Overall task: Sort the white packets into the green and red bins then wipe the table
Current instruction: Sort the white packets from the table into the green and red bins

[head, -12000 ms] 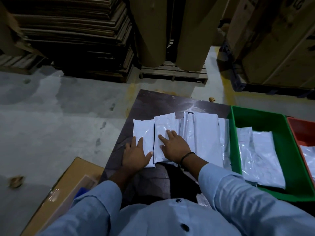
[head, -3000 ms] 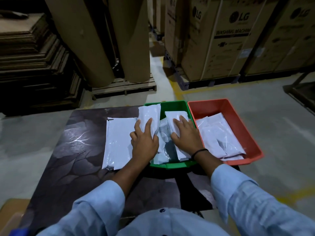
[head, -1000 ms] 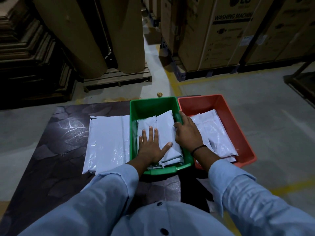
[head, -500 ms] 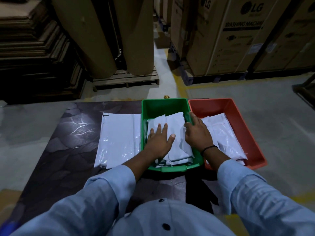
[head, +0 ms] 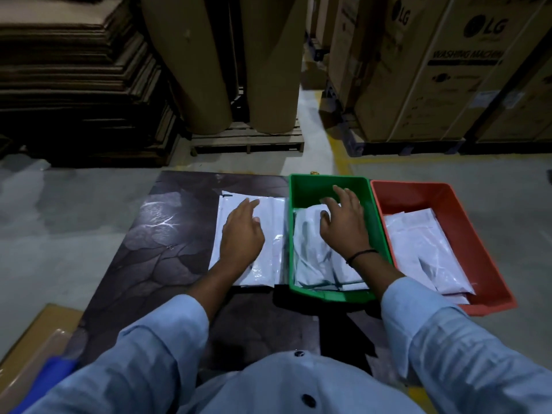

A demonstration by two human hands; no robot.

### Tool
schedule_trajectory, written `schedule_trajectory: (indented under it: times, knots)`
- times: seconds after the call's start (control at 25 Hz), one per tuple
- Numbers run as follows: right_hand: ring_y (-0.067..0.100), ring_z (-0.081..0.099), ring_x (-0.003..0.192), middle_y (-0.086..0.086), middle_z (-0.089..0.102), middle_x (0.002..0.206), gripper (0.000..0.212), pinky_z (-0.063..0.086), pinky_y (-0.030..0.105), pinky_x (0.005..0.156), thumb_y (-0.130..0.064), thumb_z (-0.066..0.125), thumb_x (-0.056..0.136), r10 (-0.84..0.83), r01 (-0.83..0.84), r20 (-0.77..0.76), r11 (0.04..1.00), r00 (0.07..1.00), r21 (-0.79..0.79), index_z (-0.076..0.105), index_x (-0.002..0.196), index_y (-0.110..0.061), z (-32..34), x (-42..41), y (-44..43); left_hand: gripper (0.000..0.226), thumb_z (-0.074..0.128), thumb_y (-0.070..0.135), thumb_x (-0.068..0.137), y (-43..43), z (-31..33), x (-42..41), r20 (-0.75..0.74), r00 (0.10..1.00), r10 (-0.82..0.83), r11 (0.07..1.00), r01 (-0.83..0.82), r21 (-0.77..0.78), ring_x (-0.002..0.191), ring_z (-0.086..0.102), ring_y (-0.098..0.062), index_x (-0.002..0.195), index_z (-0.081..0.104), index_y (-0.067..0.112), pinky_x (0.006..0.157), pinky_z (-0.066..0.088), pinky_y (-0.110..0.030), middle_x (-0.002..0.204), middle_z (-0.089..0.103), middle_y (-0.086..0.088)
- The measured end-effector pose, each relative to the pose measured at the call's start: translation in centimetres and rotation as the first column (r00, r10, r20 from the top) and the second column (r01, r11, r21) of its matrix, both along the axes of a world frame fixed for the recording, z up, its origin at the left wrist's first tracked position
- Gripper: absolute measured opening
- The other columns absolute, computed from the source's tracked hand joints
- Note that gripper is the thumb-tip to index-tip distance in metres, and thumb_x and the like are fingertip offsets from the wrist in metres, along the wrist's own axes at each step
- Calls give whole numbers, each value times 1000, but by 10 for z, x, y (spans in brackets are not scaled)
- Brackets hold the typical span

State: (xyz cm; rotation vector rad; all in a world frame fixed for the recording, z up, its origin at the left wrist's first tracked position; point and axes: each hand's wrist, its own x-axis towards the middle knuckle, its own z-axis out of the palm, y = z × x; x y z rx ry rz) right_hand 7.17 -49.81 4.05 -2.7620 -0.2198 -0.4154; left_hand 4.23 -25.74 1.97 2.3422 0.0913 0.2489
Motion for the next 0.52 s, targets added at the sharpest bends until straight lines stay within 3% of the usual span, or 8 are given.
schedule_trajectory:
  times: [0.12, 0.28, 0.4, 0.52]
  knots:
    - [42, 41, 132, 22, 49, 142, 37, 39, 53, 109, -15, 58, 87, 136, -138, 66, 990, 988, 24, 63, 124, -7, 7, 0, 47, 58, 46, 18, 103, 32, -17, -1, -160, 987, -29, 998, 36, 41, 155, 18, -33, 159, 29, 20, 124, 23, -50, 168, 22, -8]
    - [41, 44, 129, 21, 50, 141, 42, 41, 49, 106, -13, 58, 86, 292, -291, 31, 956, 956, -41, 60, 128, -8, 8, -6, 107, 70, 39, 25, 107, 56, -30, -5, -360, 929, -83, 991, 114, 64, 157, 2, -34, 163, -2, 18, 127, 13, -49, 172, -3, -1]
    - [41, 37, 136, 22, 41, 151, 50, 37, 50, 111, -19, 57, 89, 298, -313, -147, 945, 943, -93, 52, 138, -10, -2, -8, 136, 66, 32, 27, 108, 71, -39, -9, -379, 919, -109, 982, 160, 105, 157, 3, -35, 163, -3, 18, 126, 11, -54, 171, -5, 1]
    - [40, 27, 143, 19, 24, 161, 59, 30, 48, 115, -37, 53, 95, 196, -239, -356, 968, 914, -81, 39, 149, -15, -16, -9, 155, 62, 22, 37, 105, 88, -43, -10, -386, 913, -135, 975, 192, 114, 158, 5, -33, 163, 2, 24, 125, 12, -58, 171, -2, 5]
